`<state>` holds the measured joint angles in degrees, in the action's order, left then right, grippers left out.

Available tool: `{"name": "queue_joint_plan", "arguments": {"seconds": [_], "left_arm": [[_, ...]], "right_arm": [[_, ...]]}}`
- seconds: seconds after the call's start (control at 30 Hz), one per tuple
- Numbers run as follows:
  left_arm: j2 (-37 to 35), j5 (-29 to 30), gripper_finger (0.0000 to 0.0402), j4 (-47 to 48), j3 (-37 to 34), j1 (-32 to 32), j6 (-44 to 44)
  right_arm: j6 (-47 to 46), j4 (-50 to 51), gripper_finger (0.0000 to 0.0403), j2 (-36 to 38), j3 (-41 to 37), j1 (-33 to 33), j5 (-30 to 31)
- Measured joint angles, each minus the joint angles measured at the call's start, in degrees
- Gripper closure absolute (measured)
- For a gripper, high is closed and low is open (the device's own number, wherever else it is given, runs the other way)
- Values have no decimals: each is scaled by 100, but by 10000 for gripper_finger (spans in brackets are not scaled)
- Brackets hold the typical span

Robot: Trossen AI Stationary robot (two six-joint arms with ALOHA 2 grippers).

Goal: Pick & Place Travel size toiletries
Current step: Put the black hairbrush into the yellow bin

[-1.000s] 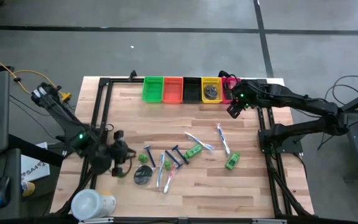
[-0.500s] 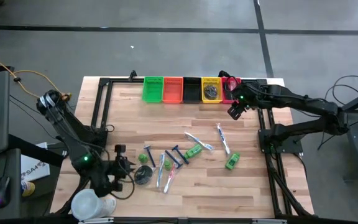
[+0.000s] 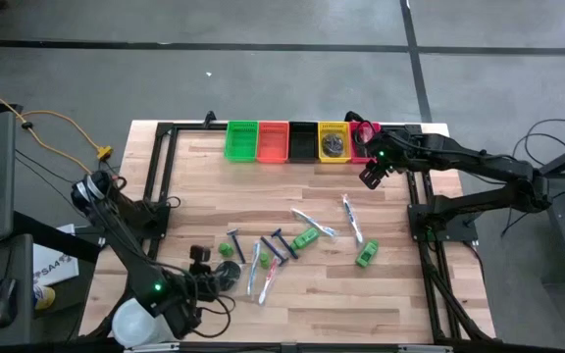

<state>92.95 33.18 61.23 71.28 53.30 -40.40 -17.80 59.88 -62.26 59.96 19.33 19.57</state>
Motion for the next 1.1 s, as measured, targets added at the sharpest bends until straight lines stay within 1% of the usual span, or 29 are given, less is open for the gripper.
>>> {"name": "queue_joint_plan", "arguments": {"seconds": [0.13, 0.23, 0.3, 0.37, 0.43, 0.5, 0.6, 0.7, 0.83, 0.93, 1.1], "left_arm": [[262, -396, 326, -103, 112, 0, -35], [323, -840, 325, -498, 112, -4, -2], [337, -836, 325, -698, 112, -4, 133], [334, -670, 325, -826, 112, -4, 219], [334, -451, 325, -844, 112, -4, 308], [334, -435, 321, -808, 112, -11, 445], [420, -426, 296, -776, 114, -8, 584], [614, -388, 255, -783, 114, -4, 786], [959, -380, 204, -797, 111, -9, 954], [1165, -368, 188, -873, 110, -2, 1021], [1461, -426, 185, -912, 110, -2, 1036]], "right_arm": [[9, -2, 226, -2, 0, 0, 0], [94, -2, 227, -2, 0, 0, -1], [113, 3, 227, -2, 0, 0, 0], [158, 9, 227, -2, 0, 0, 0], [215, 11, 227, -2, 0, 0, 0], [266, 9, 229, -2, 0, 0, 0], [333, -2, 231, -2, 2, 0, 17], [361, -4, 230, -2, 2, 4, 170], [369, -6, 231, -2, 2, 7, 195], [369, -9, 231, -2, 2, 5, 195], [369, -9, 230, -2, 2, 7, 195]]}}
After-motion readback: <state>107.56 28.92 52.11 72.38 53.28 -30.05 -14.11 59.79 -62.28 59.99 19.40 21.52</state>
